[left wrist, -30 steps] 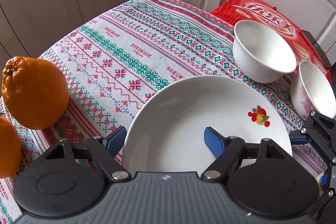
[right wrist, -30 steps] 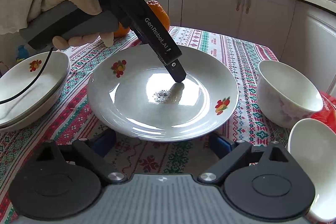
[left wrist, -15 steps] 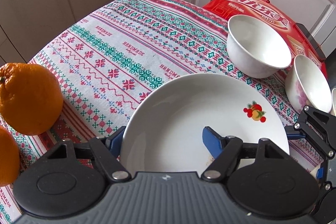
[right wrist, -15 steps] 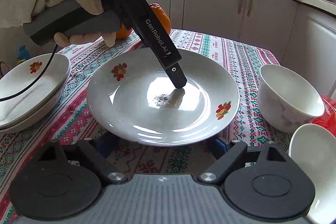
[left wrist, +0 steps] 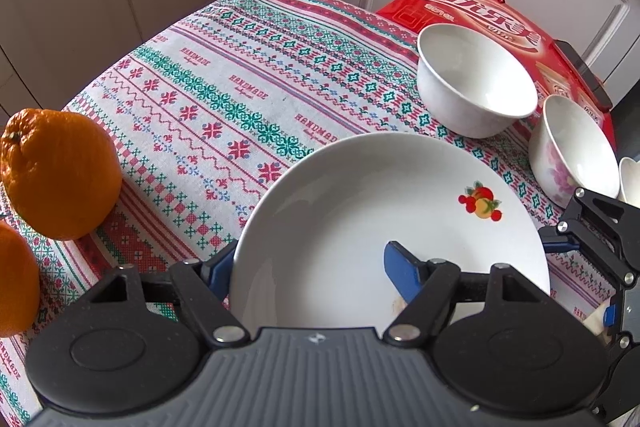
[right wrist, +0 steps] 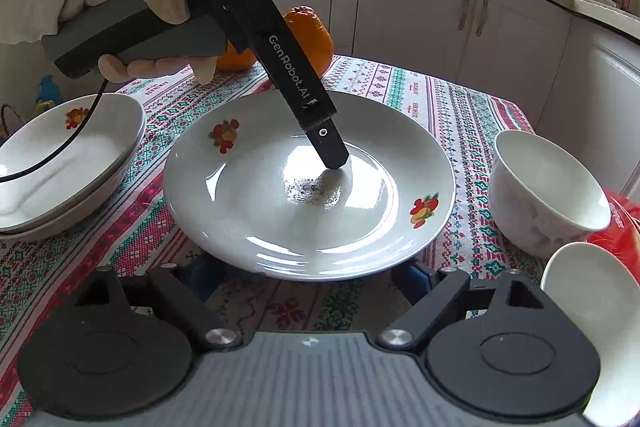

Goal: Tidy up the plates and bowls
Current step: 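Lift the stained plate with the left gripper toward the plate stack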

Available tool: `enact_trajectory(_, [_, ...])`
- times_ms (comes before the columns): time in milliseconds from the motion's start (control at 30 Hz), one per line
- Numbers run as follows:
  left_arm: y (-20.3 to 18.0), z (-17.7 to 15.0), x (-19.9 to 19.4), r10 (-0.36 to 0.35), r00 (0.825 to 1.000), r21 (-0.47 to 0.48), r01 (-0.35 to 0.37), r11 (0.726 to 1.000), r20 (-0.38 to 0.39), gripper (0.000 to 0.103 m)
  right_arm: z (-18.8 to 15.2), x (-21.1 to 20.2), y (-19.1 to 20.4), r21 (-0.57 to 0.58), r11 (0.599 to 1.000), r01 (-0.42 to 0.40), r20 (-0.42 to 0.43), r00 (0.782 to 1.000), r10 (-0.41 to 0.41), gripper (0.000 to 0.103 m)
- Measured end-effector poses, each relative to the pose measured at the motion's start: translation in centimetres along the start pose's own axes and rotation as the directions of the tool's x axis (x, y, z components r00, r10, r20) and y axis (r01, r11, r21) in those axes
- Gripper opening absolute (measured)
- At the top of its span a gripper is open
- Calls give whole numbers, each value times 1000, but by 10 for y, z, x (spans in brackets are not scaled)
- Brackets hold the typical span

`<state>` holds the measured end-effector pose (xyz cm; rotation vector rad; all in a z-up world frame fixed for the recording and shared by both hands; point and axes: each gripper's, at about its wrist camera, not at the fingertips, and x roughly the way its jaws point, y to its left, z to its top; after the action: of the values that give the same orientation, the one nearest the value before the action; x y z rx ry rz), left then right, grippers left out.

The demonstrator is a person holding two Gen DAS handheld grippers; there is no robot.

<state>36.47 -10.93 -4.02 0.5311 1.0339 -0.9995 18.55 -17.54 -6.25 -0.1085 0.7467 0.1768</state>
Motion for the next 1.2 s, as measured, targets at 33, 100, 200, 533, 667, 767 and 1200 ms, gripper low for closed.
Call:
enact_trajectory(33, [0,-1,-2,0,1000,-1,1,1000,1,75,1,-2,0,-3,1000,-4,1,1000,4,92])
enact_trajectory(100, [-2,-3,-7,-1,1000,-7,1,1000,8,75,2,-6,1,-8,1000,-10,5,1000,10,92])
enact_trajectory(200, [-4,-8,-16,1,1000,-17,0,1000,22,75,4,-14,3,-19,1000,-18,14,1000,18,92])
enact_trajectory(533, [-10,-33,-57,34,998,-63,-30,998,60,75,13,-41,20,-75,995,-63,41,997,66,92])
enact_trajectory(667, [-10,-50,-74,64,995,-95,-57,994,76,75,17,-47,31,-104,991,-89,47,994,94,92])
enact_trajectory(767, [-9,-64,-89,81,993,-124,-69,990,90,75,20,-52,41,-130,985,-110,52,992,117,92])
enact_trajectory(1200, [2,-133,-133,154,981,-260,-119,958,118,75,28,-62,91,-248,948,-201,46,975,219,92])
